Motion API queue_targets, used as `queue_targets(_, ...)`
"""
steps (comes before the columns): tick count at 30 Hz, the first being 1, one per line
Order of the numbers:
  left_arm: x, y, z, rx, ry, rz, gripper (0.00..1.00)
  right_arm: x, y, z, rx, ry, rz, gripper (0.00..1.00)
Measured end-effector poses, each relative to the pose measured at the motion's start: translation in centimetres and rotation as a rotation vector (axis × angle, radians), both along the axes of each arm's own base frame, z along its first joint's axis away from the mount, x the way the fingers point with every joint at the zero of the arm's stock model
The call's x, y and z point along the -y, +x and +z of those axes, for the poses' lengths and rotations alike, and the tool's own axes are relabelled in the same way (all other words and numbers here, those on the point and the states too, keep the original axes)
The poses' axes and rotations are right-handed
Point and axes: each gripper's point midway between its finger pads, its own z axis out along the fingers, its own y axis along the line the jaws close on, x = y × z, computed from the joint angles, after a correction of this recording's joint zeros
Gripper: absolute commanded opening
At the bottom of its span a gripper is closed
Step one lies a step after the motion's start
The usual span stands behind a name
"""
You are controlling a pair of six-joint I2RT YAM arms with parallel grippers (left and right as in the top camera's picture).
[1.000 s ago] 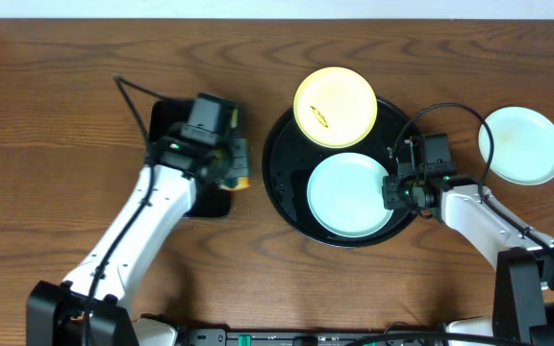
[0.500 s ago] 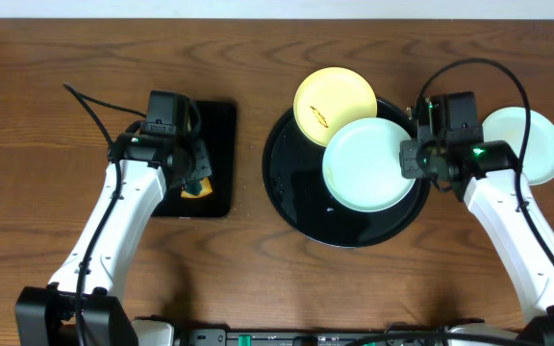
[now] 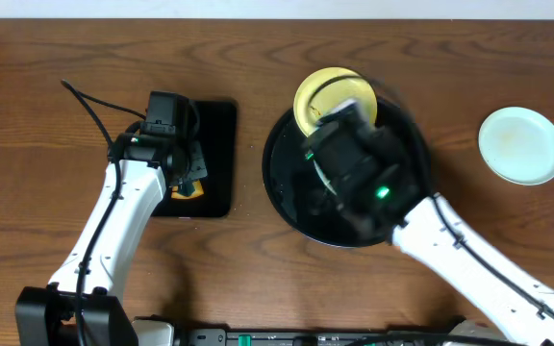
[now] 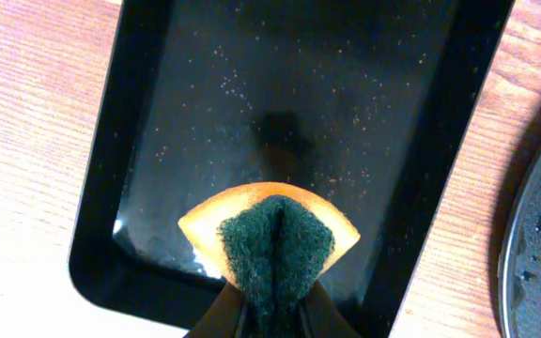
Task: Clean dirty plates on tray and stack at the side
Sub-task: 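Lift the pale green plate with the right gripper and move it right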
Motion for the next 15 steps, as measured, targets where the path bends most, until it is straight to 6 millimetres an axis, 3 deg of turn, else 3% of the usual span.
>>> queue_targets(2,0.0,0.0,0.0,0.0,0.0,0.0,0.12,-0.8,-0.4,1.5,0.081,-0.052,-0.001,0.01)
queue_targets(6,0.0,0.0,0.0,0.0,0.0,0.0,0.12,-0.2,-0.1,2.9,0.159,-0.082,-0.049,0.01)
queue_targets(15,0.0,0.0,0.0,0.0,0.0,0.0,0.13,-0.1,0.2,3.6,0.2,-0.071,-0.072,0.01)
